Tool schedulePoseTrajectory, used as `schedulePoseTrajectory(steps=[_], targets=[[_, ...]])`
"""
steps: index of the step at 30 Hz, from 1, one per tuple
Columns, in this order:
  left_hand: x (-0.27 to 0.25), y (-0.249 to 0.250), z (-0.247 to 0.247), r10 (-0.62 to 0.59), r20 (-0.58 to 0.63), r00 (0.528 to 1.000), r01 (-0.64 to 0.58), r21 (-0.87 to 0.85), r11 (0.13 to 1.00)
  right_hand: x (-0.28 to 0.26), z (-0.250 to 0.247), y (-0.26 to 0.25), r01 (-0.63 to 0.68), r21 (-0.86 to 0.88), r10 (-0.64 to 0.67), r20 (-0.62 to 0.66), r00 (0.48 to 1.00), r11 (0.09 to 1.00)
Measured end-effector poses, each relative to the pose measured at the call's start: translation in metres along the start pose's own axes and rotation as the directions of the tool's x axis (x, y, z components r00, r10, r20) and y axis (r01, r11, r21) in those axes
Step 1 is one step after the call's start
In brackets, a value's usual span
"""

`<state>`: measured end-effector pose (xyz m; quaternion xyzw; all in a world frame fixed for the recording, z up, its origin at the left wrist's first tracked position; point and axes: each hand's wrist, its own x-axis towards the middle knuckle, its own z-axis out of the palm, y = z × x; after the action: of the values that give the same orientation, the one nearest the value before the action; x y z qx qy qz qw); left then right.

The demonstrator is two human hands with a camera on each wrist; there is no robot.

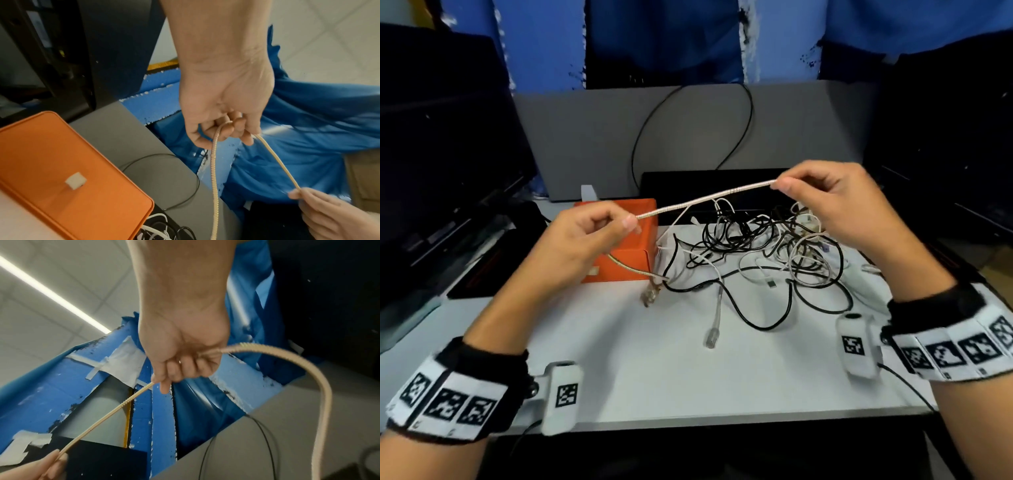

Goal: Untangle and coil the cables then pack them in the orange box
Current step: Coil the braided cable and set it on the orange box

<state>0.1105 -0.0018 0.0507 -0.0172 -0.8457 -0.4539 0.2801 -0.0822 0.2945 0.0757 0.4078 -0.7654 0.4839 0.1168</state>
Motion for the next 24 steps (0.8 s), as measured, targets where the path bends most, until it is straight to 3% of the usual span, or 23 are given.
schedulePoseTrajectory(steps=[4,7,10,12,17,21,24], targets=[[-0.003,0.006,0.009,0.011,-0.042,0.999,-0.014,-0.068,0.998,-0.005,0.005,-0.017,-0.016,-0.163,0.028,0.071,0.997,0.986],[0.001,0.023,0.025,0.063,-0.069,0.996,-0.068,-0.081,0.994,-0.022,0.028,-0.048,0.155,-0.322,-0.103,0.172,0.98,0.934],[0.004,0.04,0.045,0.123,-0.092,0.988,-0.135,-0.139,0.981,-0.039,0.057,-0.071,0.379,-0.384,-0.304,0.242,0.921,0.842],[0.006,0.043,0.049,0.14,-0.08,0.987,-0.151,-0.152,0.977,-0.041,0.066,-0.073,0.4,-0.331,-0.334,0.24,0.912,0.854],[0.012,0.04,0.031,0.027,0.061,0.998,-0.024,-0.05,0.998,-0.025,0.041,-0.063,0.315,-0.351,-0.353,-0.049,0.934,0.882],[0.019,0.037,0.01,0.041,-0.025,0.999,-0.042,-0.075,0.996,-0.01,0.01,-0.048,0.186,-0.276,-0.28,-0.353,0.893,0.943],[0.021,0.037,0.012,0.039,-0.084,0.996,-0.049,-0.125,0.991,-0.002,-0.003,-0.034,0.05,-0.261,-0.153,-0.392,0.907,0.964]])
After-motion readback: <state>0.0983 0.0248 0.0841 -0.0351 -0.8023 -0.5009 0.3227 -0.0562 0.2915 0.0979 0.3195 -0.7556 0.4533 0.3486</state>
